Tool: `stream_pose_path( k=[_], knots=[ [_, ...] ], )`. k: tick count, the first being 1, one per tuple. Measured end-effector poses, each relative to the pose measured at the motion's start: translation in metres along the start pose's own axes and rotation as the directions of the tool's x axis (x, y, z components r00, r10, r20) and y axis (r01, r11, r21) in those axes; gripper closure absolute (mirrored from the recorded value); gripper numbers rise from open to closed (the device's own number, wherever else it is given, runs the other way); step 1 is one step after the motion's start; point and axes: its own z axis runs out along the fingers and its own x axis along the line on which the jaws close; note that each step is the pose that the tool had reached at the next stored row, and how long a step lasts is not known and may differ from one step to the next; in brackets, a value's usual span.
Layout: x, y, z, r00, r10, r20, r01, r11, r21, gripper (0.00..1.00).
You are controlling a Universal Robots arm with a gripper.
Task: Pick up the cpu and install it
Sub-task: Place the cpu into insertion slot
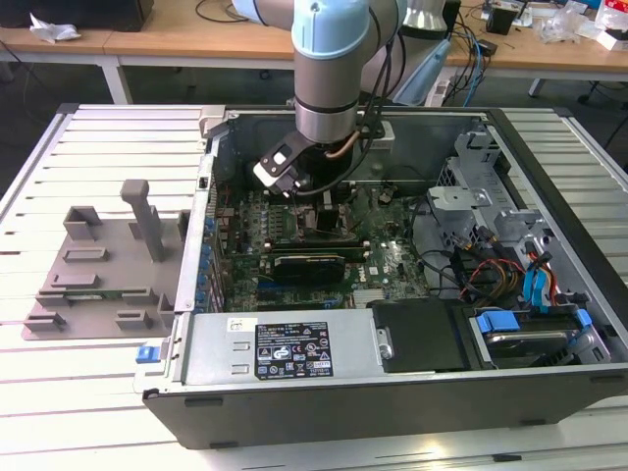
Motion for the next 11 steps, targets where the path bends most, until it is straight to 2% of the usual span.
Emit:
stream_pose_path(
  k=[1,2,4,7,11],
  knots=[
    [0.0001,0.0,0.0002,1.0,0.0,-0.0005,0.0,1.0,-0.0001,0.45],
    [0.0001,0.0,0.0001,1.0,0.0,-0.0002,0.0,1.0,0.0002,0.38],
    [0.0,0.0,0.0,1.0,0.0,0.0003,0.0,1.0,0.0004,0.38],
    [0.0,0.0005,-0.0128,1.0,0.0,0.0002,0.0,1.0,0.0004,0.38],
    [0.0,0.0006,-0.0136,1.0,0.0,0.0001,0.0,1.0,0.0004,0.4]
  ],
)
